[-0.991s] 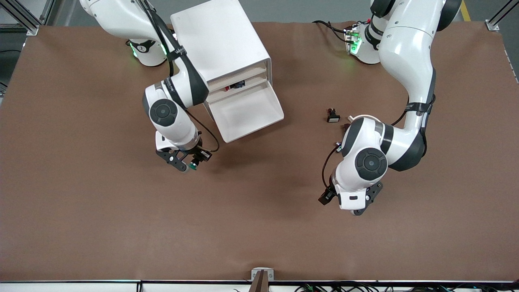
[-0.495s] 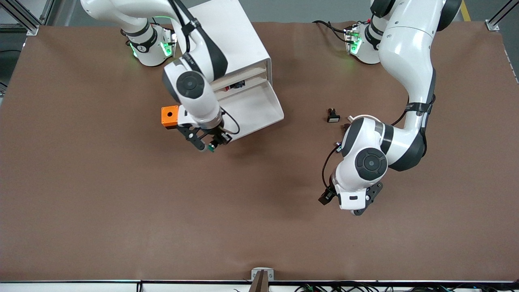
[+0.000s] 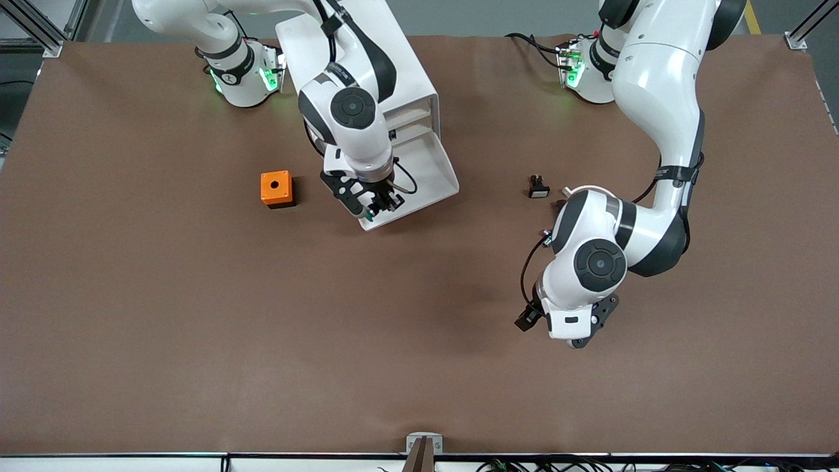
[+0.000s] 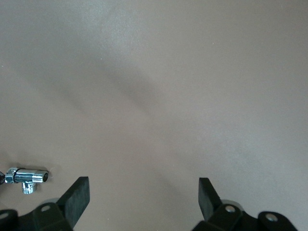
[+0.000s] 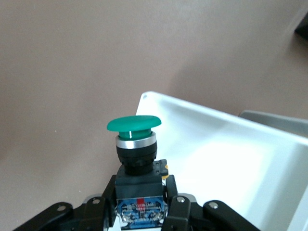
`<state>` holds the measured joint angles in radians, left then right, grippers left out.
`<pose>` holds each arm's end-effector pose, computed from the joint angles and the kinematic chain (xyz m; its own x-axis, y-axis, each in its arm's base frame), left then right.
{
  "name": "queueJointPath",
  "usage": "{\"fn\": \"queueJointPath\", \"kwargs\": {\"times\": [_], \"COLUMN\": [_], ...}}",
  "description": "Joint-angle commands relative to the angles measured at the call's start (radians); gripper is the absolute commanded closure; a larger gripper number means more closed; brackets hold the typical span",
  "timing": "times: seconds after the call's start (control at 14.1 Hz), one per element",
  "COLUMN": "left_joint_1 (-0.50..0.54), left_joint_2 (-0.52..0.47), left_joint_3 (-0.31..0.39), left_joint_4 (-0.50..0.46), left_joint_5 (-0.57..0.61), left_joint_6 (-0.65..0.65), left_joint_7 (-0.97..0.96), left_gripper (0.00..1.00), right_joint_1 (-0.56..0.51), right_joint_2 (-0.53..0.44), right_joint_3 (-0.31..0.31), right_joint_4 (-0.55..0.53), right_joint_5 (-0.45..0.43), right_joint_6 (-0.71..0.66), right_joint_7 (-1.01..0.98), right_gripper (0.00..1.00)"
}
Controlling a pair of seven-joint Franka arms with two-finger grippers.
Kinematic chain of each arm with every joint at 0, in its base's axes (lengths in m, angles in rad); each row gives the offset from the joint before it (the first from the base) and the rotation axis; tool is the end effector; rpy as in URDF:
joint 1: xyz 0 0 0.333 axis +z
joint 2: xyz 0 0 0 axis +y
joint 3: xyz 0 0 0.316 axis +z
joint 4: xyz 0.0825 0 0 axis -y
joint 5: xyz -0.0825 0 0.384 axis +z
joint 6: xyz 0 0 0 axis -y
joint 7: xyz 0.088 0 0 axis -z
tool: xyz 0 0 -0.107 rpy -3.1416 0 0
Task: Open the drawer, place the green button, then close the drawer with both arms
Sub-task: 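Lower the green button into the drawer and open the right gripper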
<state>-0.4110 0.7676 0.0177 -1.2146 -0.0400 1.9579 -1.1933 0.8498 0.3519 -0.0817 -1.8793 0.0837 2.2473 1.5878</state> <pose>0.6896 -0.2928 0.3161 0.6885 0.7246 -0.0316 0.7246 -0.6891 -0.0136 0.4494 0.4415 0.3259 0.6474 -0.7612 -0.0383 -0.7620 -0.6473 -0.0163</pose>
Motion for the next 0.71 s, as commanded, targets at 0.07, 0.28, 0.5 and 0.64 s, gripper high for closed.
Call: {"fn": "queueJointPath", "kwargs": {"times": [0.07, 0.28, 0.5, 0.64], "left_joint_1": [0.001, 0.001, 0.000, 0.000], "left_joint_2": [-0.027, -0.027, -0.027, -0.027], "left_joint_3": [-0.001, -0.001, -0.001, -0.001], "left_joint_4": [-0.026, -0.026, -0.026, -0.026], "left_joint_5": [0.012, 0.012, 0.012, 0.012], "left_joint_6": [-0.010, -0.010, -0.010, -0.010], "left_joint_7": [-0.008, -0.008, -0.008, -0.008], "left_gripper": [0.01, 0.01, 0.01, 0.01], "right_joint_1": [0.031, 0.052, 0.064, 0.071], "right_joint_2": [-0.002, 0.010, 0.021, 0.038], "right_joint_3": [-0.009, -0.010, -0.009, -0.009], "right_joint_4": [-0.006, -0.008, -0.008, -0.006], "right_joint_5": [0.010, 0.010, 0.010, 0.010], "right_joint_6": [-0.003, 0.002, 0.026, 0.051], "right_joint_7": [0.049, 0.080, 0.089, 0.109], "right_gripper": [1.00, 1.00, 1.00, 1.00]}}
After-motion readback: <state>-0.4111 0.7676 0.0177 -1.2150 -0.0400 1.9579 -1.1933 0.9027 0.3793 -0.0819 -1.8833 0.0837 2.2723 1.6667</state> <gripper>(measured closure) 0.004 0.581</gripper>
